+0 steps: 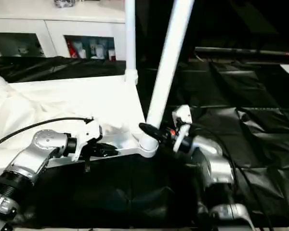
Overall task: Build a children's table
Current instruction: Insert table leg to table base
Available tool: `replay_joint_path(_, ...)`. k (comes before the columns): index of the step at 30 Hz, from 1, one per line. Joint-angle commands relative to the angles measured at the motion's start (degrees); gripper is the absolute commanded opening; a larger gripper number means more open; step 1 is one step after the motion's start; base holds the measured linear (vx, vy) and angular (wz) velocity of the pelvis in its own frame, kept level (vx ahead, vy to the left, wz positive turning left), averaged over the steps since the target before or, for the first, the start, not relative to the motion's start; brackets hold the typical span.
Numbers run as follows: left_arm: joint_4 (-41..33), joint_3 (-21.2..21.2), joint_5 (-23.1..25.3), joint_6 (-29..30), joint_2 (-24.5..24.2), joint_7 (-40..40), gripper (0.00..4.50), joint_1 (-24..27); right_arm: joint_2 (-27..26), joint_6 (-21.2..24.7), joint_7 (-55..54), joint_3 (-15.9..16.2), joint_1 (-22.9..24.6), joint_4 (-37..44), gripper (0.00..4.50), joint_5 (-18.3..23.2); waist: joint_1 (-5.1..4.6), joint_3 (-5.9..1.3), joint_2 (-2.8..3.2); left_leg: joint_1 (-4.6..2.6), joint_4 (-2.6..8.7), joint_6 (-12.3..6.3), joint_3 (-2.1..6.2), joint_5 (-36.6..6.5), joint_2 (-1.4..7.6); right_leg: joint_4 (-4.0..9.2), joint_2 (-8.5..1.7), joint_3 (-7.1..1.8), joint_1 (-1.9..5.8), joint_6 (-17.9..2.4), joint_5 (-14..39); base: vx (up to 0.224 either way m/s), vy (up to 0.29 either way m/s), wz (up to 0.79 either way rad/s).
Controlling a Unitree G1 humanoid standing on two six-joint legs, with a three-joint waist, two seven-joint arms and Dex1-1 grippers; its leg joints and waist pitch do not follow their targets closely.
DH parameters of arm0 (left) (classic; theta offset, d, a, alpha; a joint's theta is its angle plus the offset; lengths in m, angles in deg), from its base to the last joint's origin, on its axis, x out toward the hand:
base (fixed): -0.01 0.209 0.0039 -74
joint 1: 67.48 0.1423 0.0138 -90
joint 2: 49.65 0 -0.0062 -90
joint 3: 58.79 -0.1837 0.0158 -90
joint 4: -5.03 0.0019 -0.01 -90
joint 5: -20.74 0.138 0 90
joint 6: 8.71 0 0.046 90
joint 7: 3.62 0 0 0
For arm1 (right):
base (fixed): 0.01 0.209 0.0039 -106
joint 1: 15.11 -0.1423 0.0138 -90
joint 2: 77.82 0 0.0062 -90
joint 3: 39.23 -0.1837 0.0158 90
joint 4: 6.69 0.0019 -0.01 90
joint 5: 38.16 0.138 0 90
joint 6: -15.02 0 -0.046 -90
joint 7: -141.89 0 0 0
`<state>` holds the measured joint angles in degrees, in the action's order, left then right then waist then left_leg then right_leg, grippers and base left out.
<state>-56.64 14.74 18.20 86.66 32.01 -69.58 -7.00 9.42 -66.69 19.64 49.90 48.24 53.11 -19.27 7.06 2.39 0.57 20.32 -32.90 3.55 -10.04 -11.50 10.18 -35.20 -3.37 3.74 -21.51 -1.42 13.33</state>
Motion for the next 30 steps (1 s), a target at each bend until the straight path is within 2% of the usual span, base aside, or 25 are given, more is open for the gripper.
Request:
replay_joint_path(1, -2.0, 2.1, -1.0, -0.4, -0.2, 0.9, 0.00, -1.6, 1.5, 1.8, 0.0, 4.0, 0.7, -5.4, 1.87, -5.6, 0.02, -3.22, 0.18, -0.12, 3.32, -3.59, 1.14, -3.2, 3.57, 2.94, -5.54, -2.91, 2.74, -14.3, -7.0, 0.000, 0.000, 0.00)
replay_joint_path(2, -2.1, 2.0, -1.0, -0.3, -0.2, 0.9, 0.00, -1.6, 2.0, 1.6, 1.0, 5.6, -0.5, -7.0, 1.87, -6.9, -0.16, -3.04, 0.45, -0.24, 3.46, -3.11, 1.15, -5.1, 3.64, 3.23, -5.67, -2.91, 2.60, -14.3, -3.3, 0.000, 0.000, 0.00)
replay_joint_path(5, -2.4, 1.9, -1.0, -0.1, -0.3, 0.8, 0.00, -1.4, 2.2, 2.3, 2.3, 6.7, -1.2, -7.7, 1.87, -7.1, -0.29, -2.98, 0.31, -0.32, 3.56, -2.71, 1.17, -6.0, 3.80, 3.36, -5.72, -3.05, 2.62, -14.2, -0.8, 0.000, 0.000, 0.00)
replay_joint_path(12, -2.7, 1.4, -0.3, 0.2, -1.2, 0.7, 0.00, -1.0, 3.5, 2.2, 6.4, 11.0, -3.6, -8.9, 1.87, -9.7, -0.35, -3.18, 0.24, -0.18, 3.19, -3.98, 1.10, -3.6, 3.64, 2.95, -5.61, -2.97, 2.65, -14.6, -4.3, 0.000, 0.000, 0.00)
replay_joint_path(17, -2.5, 1.4, -0.2, 0.3, -1.4, 0.9, 0.00, -1.3, 3.4, 2.5, 7.5, 11.4, -4.7, -9.8, 1.87, -9.7, -0.28, -3.29, 0.16, -0.18, 3.08, -4.27, 1.11, -3.2, 3.65, 2.79, -5.63, -2.99, 2.77, -14.9, -5.3, 0.000, 0.000, 0.00)
replay_joint_path(20, -2.3, 1.6, -0.1, 0.2, -1.5, 1.2, 0.00, -1.5, 2.9, 2.6, 6.7, 10.1, -4.8, -10.3, 1.87, -8.6, -0.28, -3.27, 0.10, -0.18, 3.10, -4.38, 1.11, -3.4, 3.67, 2.79, -5.67, -2.95, 2.75, -15.1, -5.0, 0.000, 0.000, 0.00)
replay_joint_path(23, -2.3, 1.9, -0.3, 0.3, -1.4, 1.5, 0.00, -1.5, 1.5, 3.2, 2.4, 4.3, -4.6, -12.0, 1.87, -4.4, -0.22, -3.30, 0.18, -0.18, 3.14, -4.21, 1.11, -3.7, 3.76, 2.84, -5.79, -3.03, 2.76, -15.2, -4.4, 0.000, 0.000, 0.00)
replay_joint_path(24, -2.2, 1.9, -0.3, 0.3, -1.4, 1.6, 0.00, -1.5, 1.3, 3.1, 1.4, 2.9, -4.2, -12.4, 1.87, -3.6, -0.21, -3.31, 0.39, -0.21, 3.13, -4.09, 1.14, -3.9, 3.77, 2.80, -5.76, -3.01, 2.71, -15.3, -4.3, 0.000, 0.000, 0.00)
replay_joint_path(28, -2.0, 2.0, -0.3, 0.2, -1.4, 1.6, 0.00, -1.6, 0.7, 3.0, -0.7, -0.3, -2.8, -12.5, 1.87, -1.2, -0.21, -3.26, 0.49, -0.27, 3.20, -3.48, 1.13, -5.1, 3.82, 2.95, -5.74, -2.98, 2.64, -15.4, -3.3, 0.000, 0.000, 0.00)
replay_joint_path(29, -1.8, 2.0, -0.3, 0.1, -1.3, 1.6, 0.00, -1.8, 0.3, 2.9, -1.7, -1.8, -1.5, -12.2, 1.87, 0.0, -0.18, -3.30, 1.02, -0.33, 3.17, -3.07, 1.19, -5.4, 3.83, 2.92, -5.72, -2.97, 2.58, -15.4, -3.5, 0.000, 0.000, 0.00)
replay_joint_path(30, -1.6, 2.0, -0.3, 0.0, -1.3, 1.6, 0.00, -2.0, 0.1, 2.6, -2.2, -2.3, -0.7, -12.0, 1.87, 0.4, -0.17, -3.35, 1.05, -0.34, 3.16, -3.03, 1.17, -5.4, 3.82, 2.92, -5.70, -2.97, 2.60, -15.4, -3.9, 0.000, 0.000, 0.00)
